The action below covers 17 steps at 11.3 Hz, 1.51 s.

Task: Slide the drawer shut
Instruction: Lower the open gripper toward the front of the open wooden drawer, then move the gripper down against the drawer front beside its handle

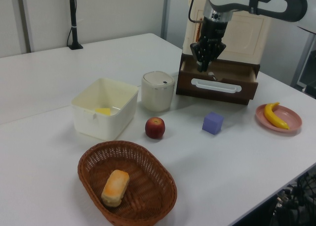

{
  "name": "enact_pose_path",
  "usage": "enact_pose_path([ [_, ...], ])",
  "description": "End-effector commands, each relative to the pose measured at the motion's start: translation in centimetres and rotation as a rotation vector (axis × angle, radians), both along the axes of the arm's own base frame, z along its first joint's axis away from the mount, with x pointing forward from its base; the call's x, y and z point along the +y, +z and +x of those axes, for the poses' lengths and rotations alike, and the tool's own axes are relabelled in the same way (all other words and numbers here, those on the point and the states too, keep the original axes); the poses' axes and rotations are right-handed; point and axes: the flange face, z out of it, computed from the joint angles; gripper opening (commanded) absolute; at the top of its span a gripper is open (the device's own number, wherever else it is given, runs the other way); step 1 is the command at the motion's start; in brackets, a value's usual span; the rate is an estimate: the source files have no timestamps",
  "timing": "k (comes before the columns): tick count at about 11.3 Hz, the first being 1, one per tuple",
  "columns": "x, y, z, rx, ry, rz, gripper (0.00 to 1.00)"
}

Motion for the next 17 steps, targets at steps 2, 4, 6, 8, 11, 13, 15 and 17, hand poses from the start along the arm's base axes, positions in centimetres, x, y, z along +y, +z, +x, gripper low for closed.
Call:
enact_pose_path([
  [2, 0.0, 0.1, -0.8, 0.011, -0.012, 0.009, 0.00],
  [4, -1.0, -0.8, -0.4, 0.033, -0.132, 0.049, 0.00],
  [6, -1.1, -2.4, -0.2, 0.068, -0.243, 0.054, 0.00],
  [8, -2.7, -5.1, 0.5, 0.089, -0.365, 0.050, 0.00],
  [11, -4.2, -9.9, 2.9, 0.065, -0.480, 0.042, 0.00],
  [13, -5.5, -10.6, 3.4, 0.017, -0.555, 0.054, 0.00],
  [15, -6.4, -12.0, 4.2, -0.020, -0.639, 0.067, 0.00],
  [17, -8.3, -12.0, 4.9, -0.079, -0.737, 0.091, 0.00],
])
